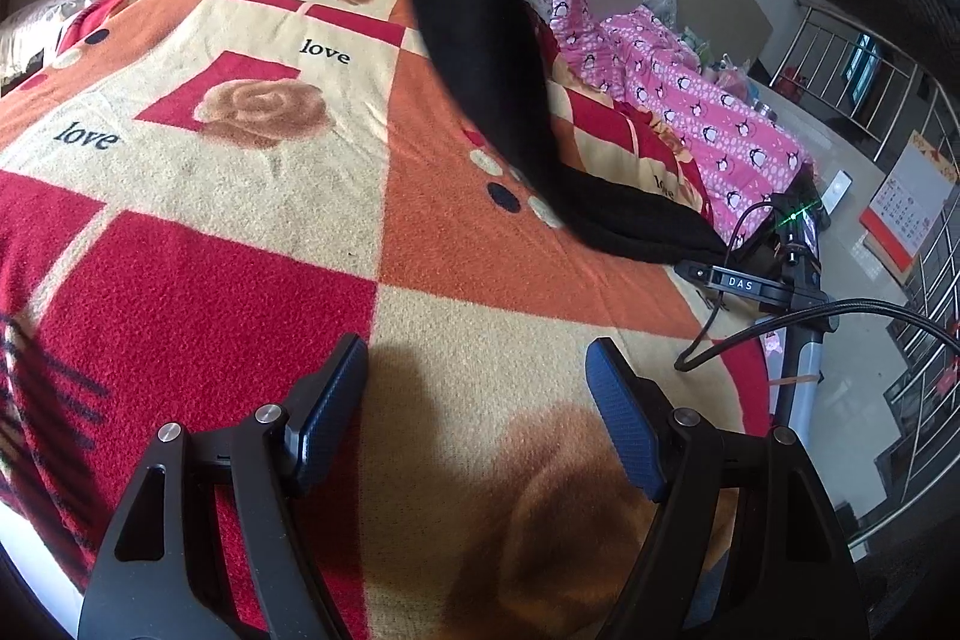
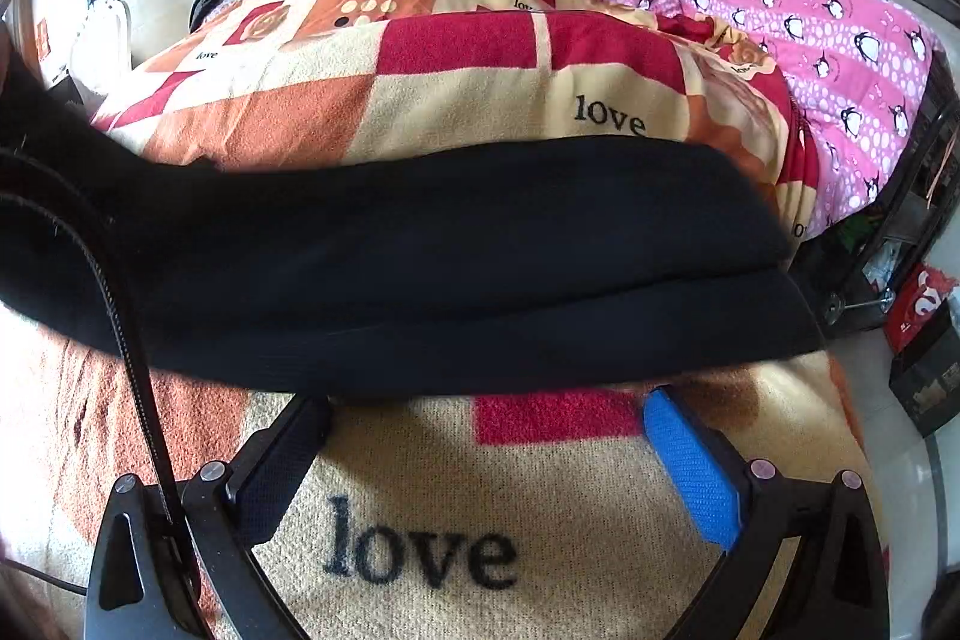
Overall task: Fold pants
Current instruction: 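Unfold the black pants by hand and lay them on the bedspread, then smooth the black pants flat on the bedspread by hand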
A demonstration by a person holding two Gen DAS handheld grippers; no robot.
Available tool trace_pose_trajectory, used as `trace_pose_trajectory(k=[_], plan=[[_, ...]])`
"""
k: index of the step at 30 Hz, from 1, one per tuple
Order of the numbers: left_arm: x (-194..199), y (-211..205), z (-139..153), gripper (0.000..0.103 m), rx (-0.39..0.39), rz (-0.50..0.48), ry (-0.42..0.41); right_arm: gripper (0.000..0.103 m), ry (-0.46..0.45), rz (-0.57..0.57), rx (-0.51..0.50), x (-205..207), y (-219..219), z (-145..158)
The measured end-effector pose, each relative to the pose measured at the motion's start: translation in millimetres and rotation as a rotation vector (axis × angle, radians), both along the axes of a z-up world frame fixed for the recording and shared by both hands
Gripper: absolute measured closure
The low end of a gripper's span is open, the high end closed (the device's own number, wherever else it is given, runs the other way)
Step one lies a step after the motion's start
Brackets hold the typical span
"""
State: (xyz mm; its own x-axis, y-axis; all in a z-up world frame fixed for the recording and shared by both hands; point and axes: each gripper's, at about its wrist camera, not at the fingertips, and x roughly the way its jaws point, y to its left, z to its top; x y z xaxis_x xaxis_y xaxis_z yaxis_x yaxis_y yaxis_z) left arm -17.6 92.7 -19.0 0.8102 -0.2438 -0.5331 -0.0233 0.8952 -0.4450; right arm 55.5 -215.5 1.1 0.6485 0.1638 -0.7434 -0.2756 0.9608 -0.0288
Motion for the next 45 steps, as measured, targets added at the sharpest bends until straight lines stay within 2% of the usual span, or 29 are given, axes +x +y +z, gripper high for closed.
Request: trace_pose_trajectory(k=[45], plan=[[3.2,2.0,1.5,0.027,-0.004,-0.006,0.010,0.000,0.000,0.000,-0.001,0.8,0.4,0.2]])
